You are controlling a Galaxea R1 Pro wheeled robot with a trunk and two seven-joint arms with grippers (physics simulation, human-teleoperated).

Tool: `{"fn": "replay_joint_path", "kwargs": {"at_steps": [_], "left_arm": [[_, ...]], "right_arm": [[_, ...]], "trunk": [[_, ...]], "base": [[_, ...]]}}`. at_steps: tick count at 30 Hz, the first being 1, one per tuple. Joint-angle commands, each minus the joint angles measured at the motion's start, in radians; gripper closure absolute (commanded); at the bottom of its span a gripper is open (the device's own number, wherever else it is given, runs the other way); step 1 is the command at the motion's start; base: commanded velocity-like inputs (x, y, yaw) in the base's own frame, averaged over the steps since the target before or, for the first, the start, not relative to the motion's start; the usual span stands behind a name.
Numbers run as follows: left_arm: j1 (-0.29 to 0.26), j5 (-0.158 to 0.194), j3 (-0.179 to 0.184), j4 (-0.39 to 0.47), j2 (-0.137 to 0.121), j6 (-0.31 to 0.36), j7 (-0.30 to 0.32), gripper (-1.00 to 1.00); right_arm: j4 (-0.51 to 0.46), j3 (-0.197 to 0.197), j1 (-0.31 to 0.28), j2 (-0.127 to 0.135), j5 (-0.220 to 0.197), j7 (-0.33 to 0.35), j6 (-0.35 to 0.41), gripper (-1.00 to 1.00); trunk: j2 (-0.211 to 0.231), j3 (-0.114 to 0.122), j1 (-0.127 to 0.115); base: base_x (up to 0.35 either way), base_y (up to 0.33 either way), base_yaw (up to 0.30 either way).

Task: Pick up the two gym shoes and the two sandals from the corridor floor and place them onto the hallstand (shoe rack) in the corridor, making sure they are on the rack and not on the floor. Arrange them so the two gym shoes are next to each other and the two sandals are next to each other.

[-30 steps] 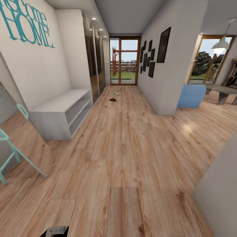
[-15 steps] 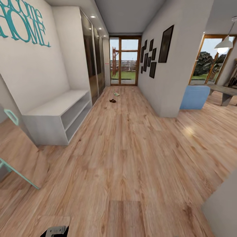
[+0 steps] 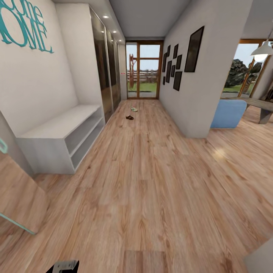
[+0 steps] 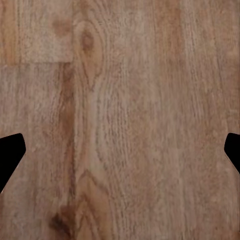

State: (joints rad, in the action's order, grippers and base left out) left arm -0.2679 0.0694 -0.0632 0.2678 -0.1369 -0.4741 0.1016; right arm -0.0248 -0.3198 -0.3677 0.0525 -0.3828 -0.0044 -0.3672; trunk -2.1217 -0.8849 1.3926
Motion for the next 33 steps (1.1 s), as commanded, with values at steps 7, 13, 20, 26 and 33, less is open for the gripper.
{"fn": "replay_joint_path", "kwargs": {"at_steps": [7, 13, 20, 26, 33], "left_arm": [[-0.001, 0.007, -0.006, -0.001, 0.000, -0.001, 0.010, -1.00], [-0.001, 0.007, -0.006, -0.001, 0.000, -0.001, 0.010, -1.00], [-0.001, 0.007, -0.006, -0.001, 0.000, -0.001, 0.010, -1.00], [-0.001, 0.007, -0.006, -0.001, 0.000, -0.002, 0.010, -1.00], [-0.001, 0.007, -0.006, -0.001, 0.000, -0.002, 0.010, -1.00]], "right_arm": [[0.000, -0.008, 0.000, 0.000, -0.008, -0.001, -0.002, -1.00], [0.000, -0.008, 0.000, 0.000, -0.008, 0.000, -0.002, -1.00], [0.000, -0.008, 0.000, 0.000, -0.008, 0.000, -0.002, -1.00], [0.000, -0.008, 0.000, 0.000, -0.008, 0.000, -0.002, -1.00], [0.000, -0.008, 0.000, 0.000, -0.008, -0.001, -0.002, -1.00]], "trunk": [[0.000, -0.001, 0.000], [0.000, -0.001, 0.000], [0.000, -0.001, 0.000], [0.000, -0.001, 0.000], [0.000, -0.001, 0.000]], "base": [[0.340, 0.000, 0.000], [0.340, 0.000, 0.000], [0.340, 0.000, 0.000], [0.340, 0.000, 0.000], [0.340, 0.000, 0.000]]}}
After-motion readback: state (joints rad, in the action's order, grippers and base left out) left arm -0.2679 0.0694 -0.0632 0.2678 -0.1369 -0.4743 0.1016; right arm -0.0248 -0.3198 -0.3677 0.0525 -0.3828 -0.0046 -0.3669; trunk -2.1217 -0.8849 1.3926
